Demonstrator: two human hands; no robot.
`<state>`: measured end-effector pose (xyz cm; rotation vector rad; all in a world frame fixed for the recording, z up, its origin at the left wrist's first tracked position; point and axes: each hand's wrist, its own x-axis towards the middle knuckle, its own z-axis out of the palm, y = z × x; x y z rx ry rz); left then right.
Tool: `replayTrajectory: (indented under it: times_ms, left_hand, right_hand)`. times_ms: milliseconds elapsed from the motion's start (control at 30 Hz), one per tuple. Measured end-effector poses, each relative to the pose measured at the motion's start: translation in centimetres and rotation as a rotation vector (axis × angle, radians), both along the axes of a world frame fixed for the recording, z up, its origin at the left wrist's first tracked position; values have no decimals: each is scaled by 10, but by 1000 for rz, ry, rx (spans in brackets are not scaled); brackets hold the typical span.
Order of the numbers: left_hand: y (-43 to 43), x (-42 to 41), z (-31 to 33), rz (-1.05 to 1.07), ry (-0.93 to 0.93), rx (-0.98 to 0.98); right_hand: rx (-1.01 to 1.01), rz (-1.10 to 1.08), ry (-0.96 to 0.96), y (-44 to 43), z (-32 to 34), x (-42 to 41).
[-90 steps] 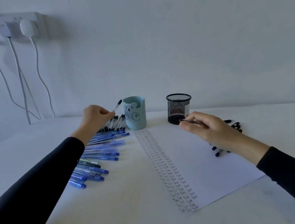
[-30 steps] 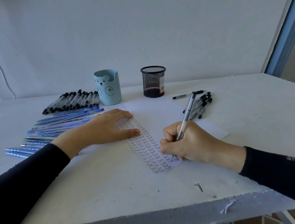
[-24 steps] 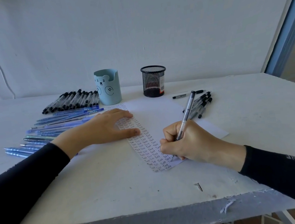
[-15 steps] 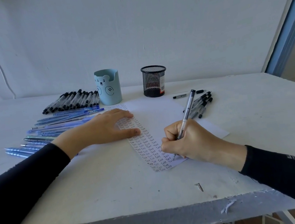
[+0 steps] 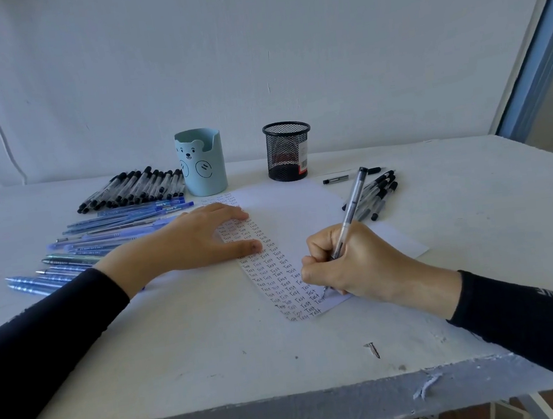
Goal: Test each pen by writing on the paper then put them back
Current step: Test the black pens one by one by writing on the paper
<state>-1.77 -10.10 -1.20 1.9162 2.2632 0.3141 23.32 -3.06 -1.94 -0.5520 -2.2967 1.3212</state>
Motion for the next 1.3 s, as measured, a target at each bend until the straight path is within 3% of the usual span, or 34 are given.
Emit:
replayTrajectory:
  times_ms: [300, 400, 567, 733, 933, 1000, 1167, 1300]
  left_hand:
    - [0, -3, -3, -34, 32, 36]
    - [2, -12, -4, -16, 113, 114]
    - [1, -26, -3, 141, 214, 125]
    - [-1, -33, -3, 187, 182, 129]
    - [-1, -31, -1, 171, 205, 111]
    - [-2, -31, -1, 165, 207, 114]
    - [0, -35, -3, 160, 228, 143]
    - [5, -35, -6, 3, 179, 423]
  right_hand:
    - [46, 9, 70, 7, 19, -3]
    - [62, -22, 2, 21, 39, -11]
    - [452, -115, -55, 55, 47, -32]
    - [628, 22, 19, 67, 30, -50]
    - [561, 78, -32, 65, 13, -49]
    - [530, 101, -73, 64, 7, -49]
    - [749, 129, -350, 65, 1, -52]
    - [770, -78, -356, 101, 19, -54]
